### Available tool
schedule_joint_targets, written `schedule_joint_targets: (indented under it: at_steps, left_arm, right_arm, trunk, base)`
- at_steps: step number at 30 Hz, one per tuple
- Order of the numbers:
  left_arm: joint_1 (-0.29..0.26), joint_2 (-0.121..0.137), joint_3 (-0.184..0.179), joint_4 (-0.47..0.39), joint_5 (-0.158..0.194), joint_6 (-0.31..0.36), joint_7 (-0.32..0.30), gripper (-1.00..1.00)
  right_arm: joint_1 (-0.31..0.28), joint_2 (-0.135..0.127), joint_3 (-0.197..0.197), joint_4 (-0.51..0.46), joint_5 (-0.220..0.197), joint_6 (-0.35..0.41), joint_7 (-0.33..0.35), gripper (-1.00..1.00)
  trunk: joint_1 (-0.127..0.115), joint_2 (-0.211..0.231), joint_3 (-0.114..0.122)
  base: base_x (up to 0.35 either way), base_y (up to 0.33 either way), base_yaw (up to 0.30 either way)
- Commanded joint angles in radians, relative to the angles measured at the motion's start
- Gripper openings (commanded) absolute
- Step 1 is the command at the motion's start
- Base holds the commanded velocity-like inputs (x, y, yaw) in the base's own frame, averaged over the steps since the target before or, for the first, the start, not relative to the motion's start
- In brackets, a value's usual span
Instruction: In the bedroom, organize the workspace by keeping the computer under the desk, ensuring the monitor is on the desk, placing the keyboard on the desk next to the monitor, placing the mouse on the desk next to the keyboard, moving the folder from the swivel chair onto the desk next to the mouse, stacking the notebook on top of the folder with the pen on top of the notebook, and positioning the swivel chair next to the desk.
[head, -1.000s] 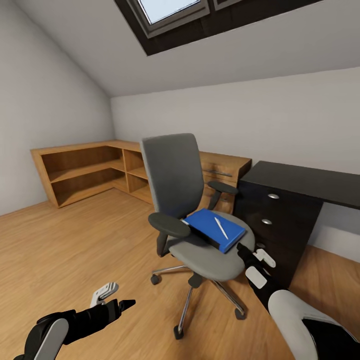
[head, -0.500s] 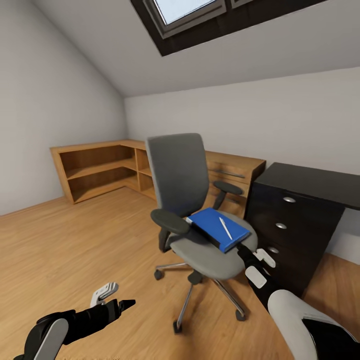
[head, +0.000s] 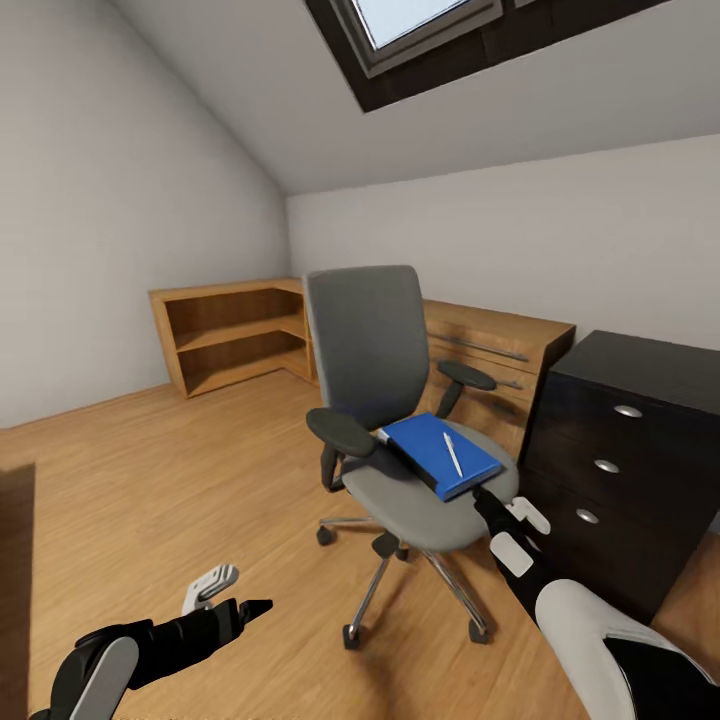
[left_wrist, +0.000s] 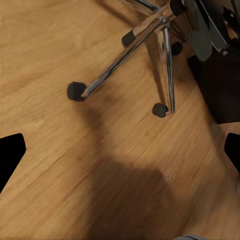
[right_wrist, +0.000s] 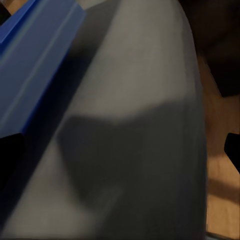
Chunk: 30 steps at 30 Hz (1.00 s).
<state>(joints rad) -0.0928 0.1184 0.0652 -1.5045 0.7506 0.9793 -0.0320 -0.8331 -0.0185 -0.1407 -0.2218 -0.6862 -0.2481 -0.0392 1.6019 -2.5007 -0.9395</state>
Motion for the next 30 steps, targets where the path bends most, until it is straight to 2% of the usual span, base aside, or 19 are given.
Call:
schedule_joint_targets:
  at_steps: [1, 13, 22, 30]
  left_arm:
    - [-0.001, 0.0, 0.001, 0.0, -0.002, 0.005, -0.003, 1.0]
    - [-0.001, -0.001, 0.001, 0.0, -0.001, 0.004, -0.003, 1.0]
    - [-0.001, 0.0, 0.005, 0.028, -0.003, 0.004, -0.003, 1.0]
    - [-0.001, 0.001, 0.007, 0.029, -0.004, 0.004, -0.003, 1.0]
  right_arm:
    - [0.0, 0.0, 0.005, 0.012, -0.015, -0.003, -0.002, 1.0]
    - [0.001, -0.002, 0.005, 0.01, -0.015, -0.003, -0.002, 1.0]
    - [0.002, -0.015, 0.001, 0.007, -0.016, -0.002, -0.004, 1.0]
    - [0.002, -0.025, 0.001, 0.009, -0.062, -0.002, -0.004, 1.0]
  trunk:
    - [0.0, 0.0, -0.001]
    - [0.0, 0.0, -0.002]
    - [0.0, 0.0, -0.002]
    - [0.0, 0.0, -0.002]
  base:
    - [0.0, 0.0, 0.046]
    - [0.0, 0.0, 0.006]
    - [0.0, 0.0, 0.0]
    - [-0.156, 0.0, 0.0]
